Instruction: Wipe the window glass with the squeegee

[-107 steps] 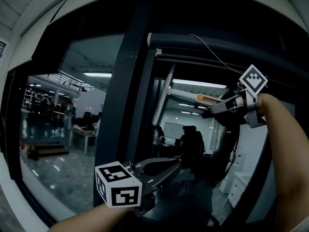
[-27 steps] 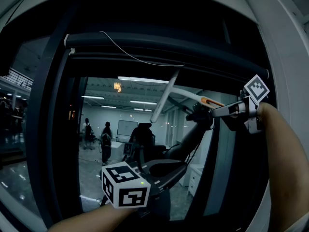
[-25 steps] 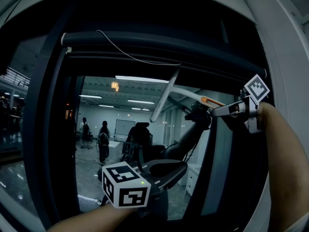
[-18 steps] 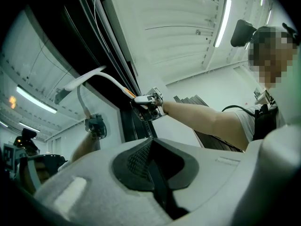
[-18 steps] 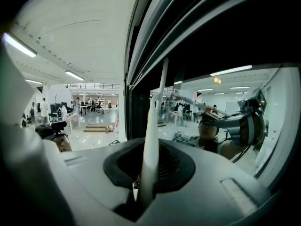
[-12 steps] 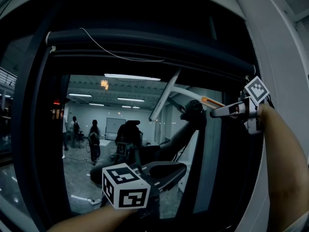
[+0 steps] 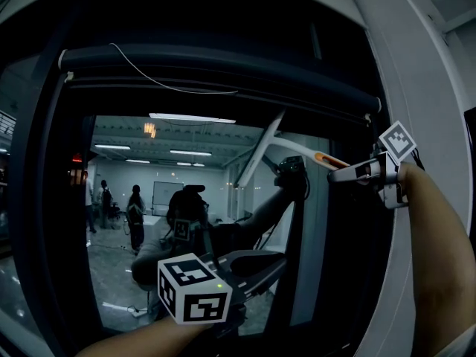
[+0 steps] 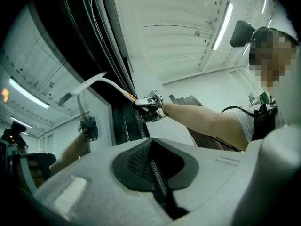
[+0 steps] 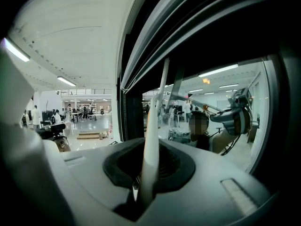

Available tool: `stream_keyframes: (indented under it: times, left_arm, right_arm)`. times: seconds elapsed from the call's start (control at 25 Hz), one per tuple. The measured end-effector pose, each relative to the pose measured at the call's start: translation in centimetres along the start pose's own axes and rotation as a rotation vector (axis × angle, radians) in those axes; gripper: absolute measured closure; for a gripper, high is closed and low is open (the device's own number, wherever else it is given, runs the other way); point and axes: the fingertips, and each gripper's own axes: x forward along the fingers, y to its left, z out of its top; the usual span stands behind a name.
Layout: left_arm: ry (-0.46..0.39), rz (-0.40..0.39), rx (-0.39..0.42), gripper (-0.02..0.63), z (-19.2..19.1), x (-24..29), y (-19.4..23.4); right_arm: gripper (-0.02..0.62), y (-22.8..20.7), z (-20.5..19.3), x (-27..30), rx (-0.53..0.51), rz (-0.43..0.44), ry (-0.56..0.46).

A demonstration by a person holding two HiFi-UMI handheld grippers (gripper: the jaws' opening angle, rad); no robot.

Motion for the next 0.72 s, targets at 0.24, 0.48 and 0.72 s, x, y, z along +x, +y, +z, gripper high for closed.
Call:
stream_keyframes:
  times: [0.24, 0.48, 0.72]
  left_arm:
    - [-0.006, -0.017, -0.011, 0.609, 0.2, -0.2, 0.8]
    - [-0.005, -0.017, -0.011, 0.609, 0.1, -0.7, 1.4]
    - [-0.023, -0.005, -0.022, 0.609, 0.1, -1.4, 2.0]
  right_arm:
    - [0.549, -0.9, -0.1, -0.4, 0.040, -0.023, -0.009]
    - [0.551, -1.0, -0.1, -0.5, 0.023, -0.001, -0.046]
    - [0.551, 0.0, -0.5, 1.1, -0.004, 0.068, -0.103]
